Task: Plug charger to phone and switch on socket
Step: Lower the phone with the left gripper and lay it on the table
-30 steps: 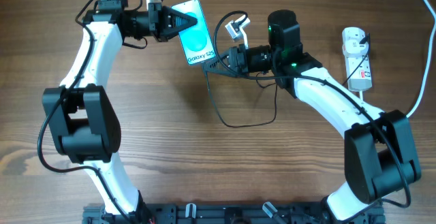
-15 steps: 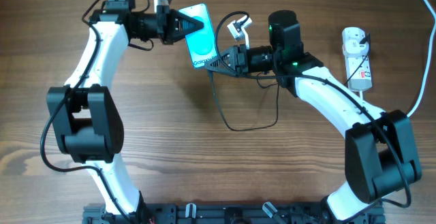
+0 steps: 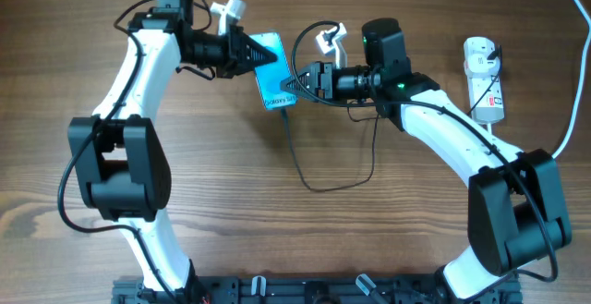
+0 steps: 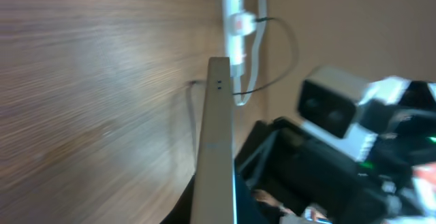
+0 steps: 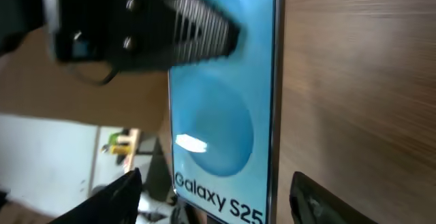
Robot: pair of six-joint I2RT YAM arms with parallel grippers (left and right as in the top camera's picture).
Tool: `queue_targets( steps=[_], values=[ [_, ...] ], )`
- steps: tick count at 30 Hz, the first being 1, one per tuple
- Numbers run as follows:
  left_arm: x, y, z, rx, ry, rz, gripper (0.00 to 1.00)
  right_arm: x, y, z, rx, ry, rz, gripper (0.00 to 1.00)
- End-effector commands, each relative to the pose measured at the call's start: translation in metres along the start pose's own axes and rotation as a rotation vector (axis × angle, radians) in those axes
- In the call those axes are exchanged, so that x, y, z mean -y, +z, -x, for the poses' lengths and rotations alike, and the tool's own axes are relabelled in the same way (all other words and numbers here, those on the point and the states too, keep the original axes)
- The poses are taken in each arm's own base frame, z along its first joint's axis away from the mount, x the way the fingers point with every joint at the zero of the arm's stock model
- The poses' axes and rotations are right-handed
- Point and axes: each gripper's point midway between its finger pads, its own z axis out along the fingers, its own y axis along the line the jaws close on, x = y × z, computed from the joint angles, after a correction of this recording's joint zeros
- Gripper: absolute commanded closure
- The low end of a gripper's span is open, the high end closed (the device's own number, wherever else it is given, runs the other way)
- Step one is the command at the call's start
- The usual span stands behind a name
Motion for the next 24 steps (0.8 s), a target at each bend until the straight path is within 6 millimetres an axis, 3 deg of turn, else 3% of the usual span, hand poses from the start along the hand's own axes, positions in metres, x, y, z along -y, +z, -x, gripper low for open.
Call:
queue_targets(
  steps=[1, 5, 12, 24],
  values=[
    [-0.017, 0.012, -0.006, -0.02, 0.067, 0.161, 0.96, 0.03, -0.003, 0.014, 0.077, 0.021, -0.158, 0.29],
    [-0.035, 0.033, -0.01, -0.061, 0.062, 0.211, 0.96, 0.057, -0.009, 0.01, 0.105, 0.135, -0.295, 0.29],
    [-0.077, 0.054, -0.016, -0.114, -0.019, 0.227, 0.96, 0.081, -0.017, 0.007, 0.134, 0.173, -0.425, 0.28],
    [-0.121, 0.071, -0.02, -0.143, -0.067, 0.278, 0.96, 0.097, -0.026, 0.005, 0.155, 0.193, -0.521, 0.26]
  ],
)
